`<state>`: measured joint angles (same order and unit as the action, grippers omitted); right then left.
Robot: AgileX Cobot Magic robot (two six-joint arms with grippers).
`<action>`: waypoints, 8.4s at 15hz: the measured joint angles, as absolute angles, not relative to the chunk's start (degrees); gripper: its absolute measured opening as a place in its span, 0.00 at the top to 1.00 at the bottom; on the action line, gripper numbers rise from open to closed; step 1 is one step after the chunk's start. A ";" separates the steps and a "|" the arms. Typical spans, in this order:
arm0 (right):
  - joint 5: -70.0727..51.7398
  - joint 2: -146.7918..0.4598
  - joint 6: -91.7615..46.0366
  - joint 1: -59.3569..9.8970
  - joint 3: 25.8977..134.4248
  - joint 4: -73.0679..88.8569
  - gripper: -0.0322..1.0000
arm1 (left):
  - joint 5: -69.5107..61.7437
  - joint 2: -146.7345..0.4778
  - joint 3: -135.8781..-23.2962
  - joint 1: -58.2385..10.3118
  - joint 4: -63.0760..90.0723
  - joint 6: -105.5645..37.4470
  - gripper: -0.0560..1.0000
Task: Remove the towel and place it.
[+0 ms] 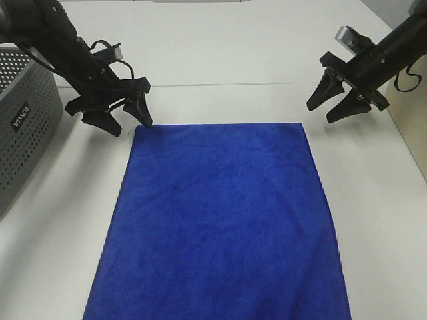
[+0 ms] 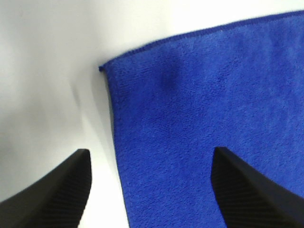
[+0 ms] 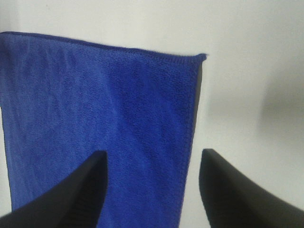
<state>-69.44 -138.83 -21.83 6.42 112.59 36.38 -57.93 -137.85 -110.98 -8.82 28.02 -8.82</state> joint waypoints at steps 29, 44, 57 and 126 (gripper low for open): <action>-61.54 -146.62 -25.15 3.21 114.99 39.53 0.42 | -50.65 -143.87 -112.24 -7.05 37.82 -13.69 0.34; -59.19 -147.88 -25.15 -2.01 117.28 36.21 0.95 | -48.30 -145.76 -114.71 -10.03 35.75 -13.64 0.95; -44.92 -149.66 -28.02 -2.01 131.38 29.05 0.95 | -36.10 -146.96 -127.94 -10.14 26.01 -13.35 0.95; -69.73 -84.45 -2.86 2.69 99.92 3.84 0.33 | -69.44 -95.74 -100.61 -2.18 -6.99 6.76 0.35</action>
<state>-69.73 -84.45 -2.86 2.69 99.92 3.84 -69.44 -95.74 -100.61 -2.18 -6.99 6.76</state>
